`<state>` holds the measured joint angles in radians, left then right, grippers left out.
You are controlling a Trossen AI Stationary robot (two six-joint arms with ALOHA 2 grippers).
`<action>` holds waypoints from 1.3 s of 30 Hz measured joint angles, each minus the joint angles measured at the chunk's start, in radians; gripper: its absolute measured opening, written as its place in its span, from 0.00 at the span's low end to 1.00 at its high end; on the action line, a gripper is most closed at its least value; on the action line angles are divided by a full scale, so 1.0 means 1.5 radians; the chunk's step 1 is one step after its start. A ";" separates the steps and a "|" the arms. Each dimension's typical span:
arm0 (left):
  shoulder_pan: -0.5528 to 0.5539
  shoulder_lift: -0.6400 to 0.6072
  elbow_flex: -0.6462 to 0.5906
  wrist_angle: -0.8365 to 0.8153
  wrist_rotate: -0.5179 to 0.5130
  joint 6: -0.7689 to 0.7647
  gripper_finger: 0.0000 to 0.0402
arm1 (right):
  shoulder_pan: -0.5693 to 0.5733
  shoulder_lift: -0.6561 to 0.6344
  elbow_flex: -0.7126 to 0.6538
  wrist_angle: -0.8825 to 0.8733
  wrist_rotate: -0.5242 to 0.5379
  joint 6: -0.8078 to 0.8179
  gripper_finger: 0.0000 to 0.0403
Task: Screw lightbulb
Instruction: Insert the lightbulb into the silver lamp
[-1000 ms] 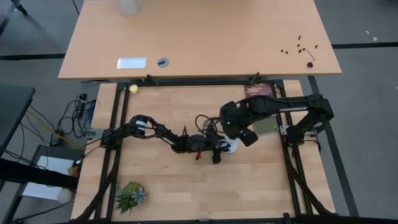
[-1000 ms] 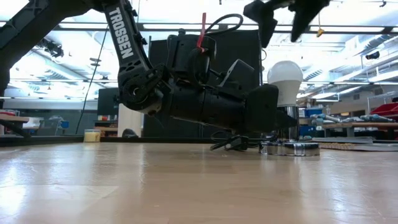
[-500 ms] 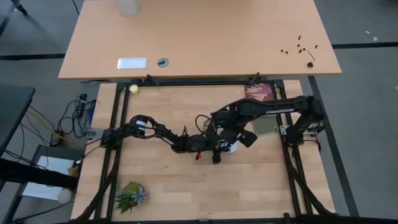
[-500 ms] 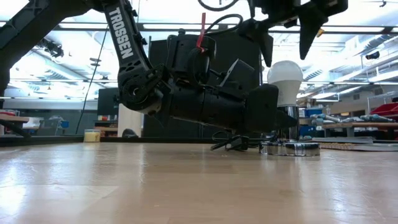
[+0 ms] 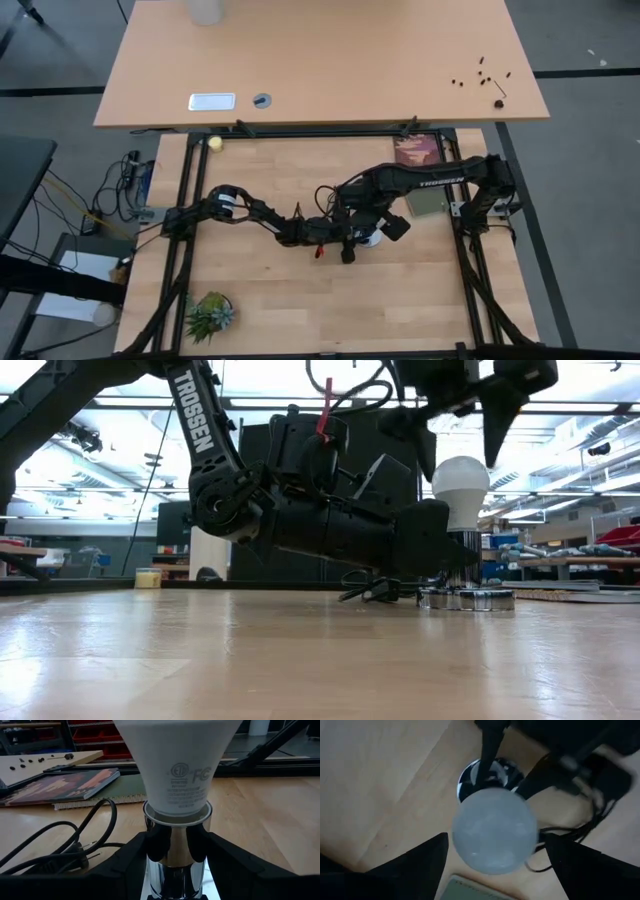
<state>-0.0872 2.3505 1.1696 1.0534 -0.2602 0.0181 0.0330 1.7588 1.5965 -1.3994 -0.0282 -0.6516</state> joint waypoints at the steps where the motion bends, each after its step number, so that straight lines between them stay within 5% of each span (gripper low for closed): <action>1: 0.000 0.000 0.000 -0.001 0.000 0.000 0.48 | 0.000 0.001 -0.008 0.001 -0.002 0.010 0.86; 27: 0.000 0.000 -0.001 -0.005 -0.002 0.000 0.48 | 0.012 -0.004 -0.169 0.215 0.006 0.081 0.85; 39: 0.000 0.000 -0.001 -0.004 0.001 -0.001 0.48 | 0.011 -0.003 -0.170 0.212 0.006 0.118 0.62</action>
<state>-0.0869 2.3505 1.1686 1.0470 -0.2592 0.0162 0.0502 1.7546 1.3415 -1.0815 -0.0196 -0.4752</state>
